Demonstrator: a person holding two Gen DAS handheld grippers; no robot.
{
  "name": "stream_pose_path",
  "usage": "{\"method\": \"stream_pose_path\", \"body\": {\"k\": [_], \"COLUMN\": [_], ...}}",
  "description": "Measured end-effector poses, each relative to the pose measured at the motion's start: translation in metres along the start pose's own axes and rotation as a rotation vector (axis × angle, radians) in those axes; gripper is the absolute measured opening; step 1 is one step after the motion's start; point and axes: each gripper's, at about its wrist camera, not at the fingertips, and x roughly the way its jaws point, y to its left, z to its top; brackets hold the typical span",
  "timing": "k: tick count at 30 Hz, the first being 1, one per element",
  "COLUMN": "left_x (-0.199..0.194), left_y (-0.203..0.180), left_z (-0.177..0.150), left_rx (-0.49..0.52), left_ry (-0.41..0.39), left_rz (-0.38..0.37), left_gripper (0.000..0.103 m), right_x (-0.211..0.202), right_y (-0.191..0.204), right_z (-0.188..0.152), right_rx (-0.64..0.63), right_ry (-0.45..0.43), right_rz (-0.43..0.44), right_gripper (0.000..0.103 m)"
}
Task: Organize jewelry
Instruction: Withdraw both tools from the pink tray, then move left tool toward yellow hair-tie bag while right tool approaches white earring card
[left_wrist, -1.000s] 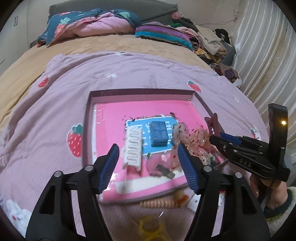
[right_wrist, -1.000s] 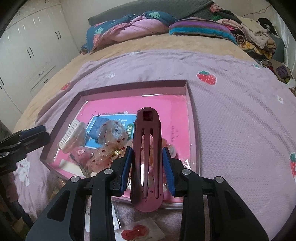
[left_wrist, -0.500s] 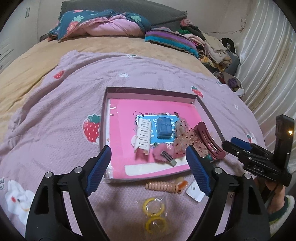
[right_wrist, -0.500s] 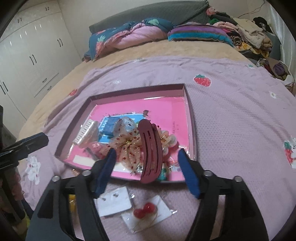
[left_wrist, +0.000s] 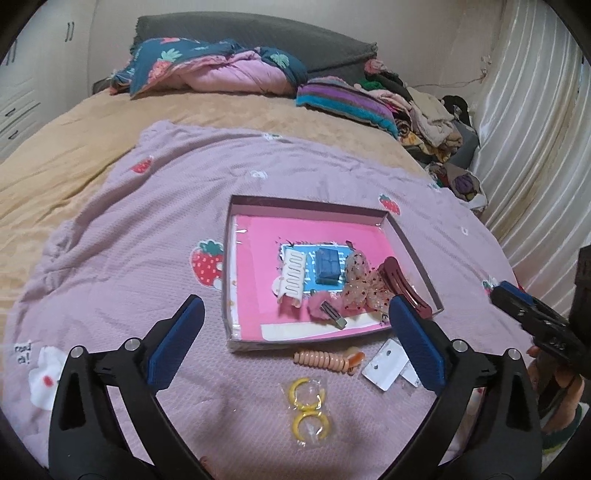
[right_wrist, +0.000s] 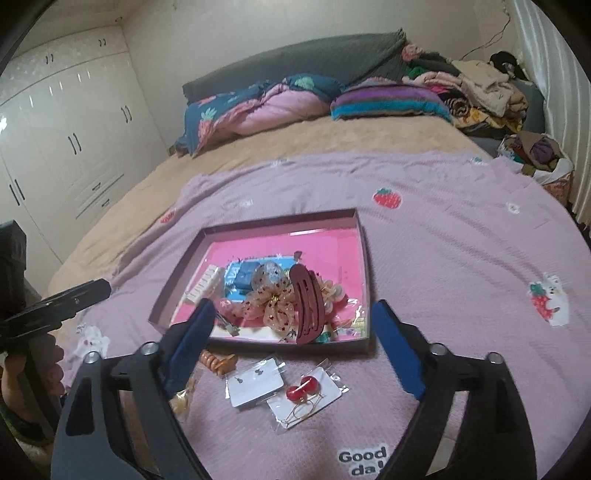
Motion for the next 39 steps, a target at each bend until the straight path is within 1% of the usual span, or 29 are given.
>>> {"method": "stream_pose_path", "body": {"k": [10, 17, 24, 30, 39], "left_x": [-0.039, -0.058, -0.068, -0.074, -0.068], "left_y": [0.003, 0.002, -0.004, -0.012, -0.022], "left_z": [-0.007, -0.018, -0.031, -0.043, -0.067], "left_rx": [-0.001, 0.017, 0.041, 0.066, 0.115], "left_ry": [-0.057, -0.081, -0.085, -0.086, -0.047], "left_rz": [0.011, 0.016, 0.018, 0.017, 0.019], "left_gripper": [0.093, 0.093, 0.094, 0.094, 0.094], "right_x": [-0.049, -0.075, -0.086, -0.086, -0.085], "right_y": [0.01, 0.023, 0.034, 0.039, 0.038], "right_z": [0.002, -0.005, -0.022, -0.042, -0.065], "right_rx": [-0.024, -0.073, -0.099, -0.113, -0.111], "right_ry": [-0.078, -0.105, -0.099, -0.066, -0.03], "right_rz": [0.01, 0.011, 0.012, 0.018, 0.014], "right_gripper": [0.091, 0.093, 0.093, 0.093, 0.093]}}
